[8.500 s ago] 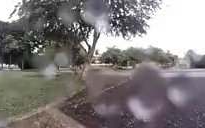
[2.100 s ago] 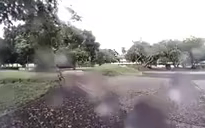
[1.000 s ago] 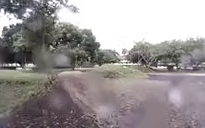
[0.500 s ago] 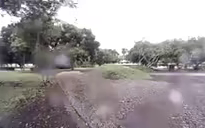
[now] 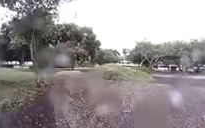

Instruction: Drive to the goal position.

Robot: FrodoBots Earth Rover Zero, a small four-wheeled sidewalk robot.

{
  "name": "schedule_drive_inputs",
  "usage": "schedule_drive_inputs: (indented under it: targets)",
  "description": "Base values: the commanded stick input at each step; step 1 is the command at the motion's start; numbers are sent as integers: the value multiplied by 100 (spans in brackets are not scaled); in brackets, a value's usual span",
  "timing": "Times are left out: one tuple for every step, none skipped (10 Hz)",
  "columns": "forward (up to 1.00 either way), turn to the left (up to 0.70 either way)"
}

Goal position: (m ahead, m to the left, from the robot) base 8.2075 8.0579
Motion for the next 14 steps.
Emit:
schedule_drive_inputs:
  targets:
    - [70,0]
    - [70,0]
    - [70,0]
    - [70,17]
    - [70,32]
    - [70,35]
    - [70,12]
    - [70,0]
    - [70,0]
    - [70,0]
    - [70,0]
    - [70,0]
    - [70,0]
    - [70,0]
